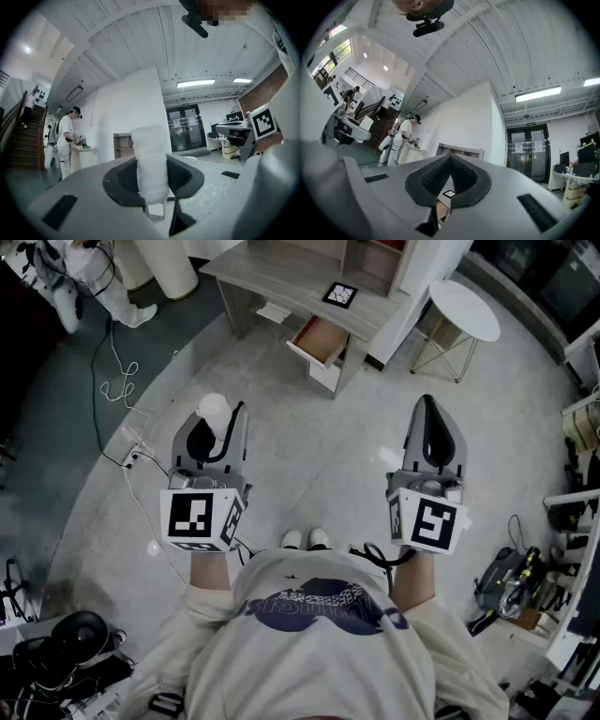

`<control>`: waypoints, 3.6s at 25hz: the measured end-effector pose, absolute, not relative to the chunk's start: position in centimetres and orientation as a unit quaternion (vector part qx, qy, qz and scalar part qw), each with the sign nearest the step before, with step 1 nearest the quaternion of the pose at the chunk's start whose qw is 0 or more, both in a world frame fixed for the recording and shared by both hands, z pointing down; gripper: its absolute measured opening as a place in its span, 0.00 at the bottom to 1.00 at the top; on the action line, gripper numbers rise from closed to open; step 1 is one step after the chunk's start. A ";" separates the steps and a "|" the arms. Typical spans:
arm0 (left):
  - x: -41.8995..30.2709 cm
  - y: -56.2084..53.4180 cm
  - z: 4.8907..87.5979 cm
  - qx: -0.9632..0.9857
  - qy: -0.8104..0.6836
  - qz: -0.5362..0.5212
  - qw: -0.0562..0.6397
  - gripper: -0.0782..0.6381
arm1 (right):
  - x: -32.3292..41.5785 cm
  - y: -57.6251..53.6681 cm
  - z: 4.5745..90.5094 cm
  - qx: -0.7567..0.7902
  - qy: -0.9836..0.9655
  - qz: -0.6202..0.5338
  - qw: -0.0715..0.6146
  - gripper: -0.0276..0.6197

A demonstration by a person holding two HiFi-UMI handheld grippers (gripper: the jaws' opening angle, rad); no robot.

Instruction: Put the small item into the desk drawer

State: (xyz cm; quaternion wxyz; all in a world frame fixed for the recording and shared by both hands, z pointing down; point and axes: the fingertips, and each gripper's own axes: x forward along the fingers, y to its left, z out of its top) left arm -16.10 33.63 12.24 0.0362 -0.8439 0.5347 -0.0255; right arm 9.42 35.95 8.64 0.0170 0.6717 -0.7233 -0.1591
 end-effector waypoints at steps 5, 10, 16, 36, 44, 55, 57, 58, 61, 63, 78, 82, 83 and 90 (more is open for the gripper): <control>-16.4 33.6 12.3 -0.843 0.536 -0.025 0.035 0.28 | 9.2 36.0 8.7 0.672 -0.722 -0.160 0.020 0.04; -16.6 33.0 12.5 -0.841 0.539 -0.026 0.033 0.28 | 9.2 35.5 8.9 0.671 -0.723 -0.161 0.025 0.04; -17.0 32.4 12.6 -0.840 0.541 -0.027 0.030 0.28 | 9.0 34.8 9.2 0.671 -0.723 -0.158 0.033 0.04; -15.0 32.2 12.6 -0.843 0.537 -0.017 0.021 0.28 | 9.7 34.2 9.8 0.615 -0.784 -0.077 -0.031 0.31; -12.9 31.1 13.1 -0.844 0.536 -0.017 0.014 0.28 | 11.3 32.9 10.8 0.611 -0.789 -0.068 -0.024 0.33; -11.3 29.1 14.4 -0.834 0.550 -0.036 0.011 0.28 | 13.2 29.7 13.0 0.598 -0.800 -0.045 -0.022 0.35; -12.1 28.7 15.0 -0.830 0.556 -0.041 0.007 0.28 | 12.9 28.9 13.4 0.597 -0.801 -0.040 -0.022 0.35; -12.6 28.3 15.2 -0.828 0.559 -0.043 0.004 0.28 | 12.5 28.5 13.6 0.596 -0.802 -0.038 -0.020 0.35; -13.9 26.9 15.4 -0.825 0.564 -0.043 0.002 0.28 | 11.5 27.1 14.0 0.595 -0.802 -0.038 -0.013 0.35; -14.7 25.4 15.7 -0.827 0.561 -0.042 0.003 0.28 | 10.8 25.9 14.4 0.598 -0.800 -0.038 -0.010 0.35; -21.7 8.1 16.6 -0.875 0.483 -0.037 -0.006 0.28 | 3.3 12.6 14.8 0.665 -0.746 -0.032 0.017 0.36; -22.7 5.2 17.1 -0.882 0.469 -0.038 -0.012 0.28 | 2.1 10.2 14.9 0.674 -0.737 -0.033 0.026 0.36; -22.8 4.5 17.4 -0.883 0.467 -0.039 -0.015 0.28 | 1.9 9.7 15.0 0.675 -0.736 -0.031 0.029 0.36; -22.1 1.4 18.4 -0.888 0.457 -0.046 -0.028 0.28 | 2.1 6.6 15.7 0.677 -0.734 -0.022 0.041 0.36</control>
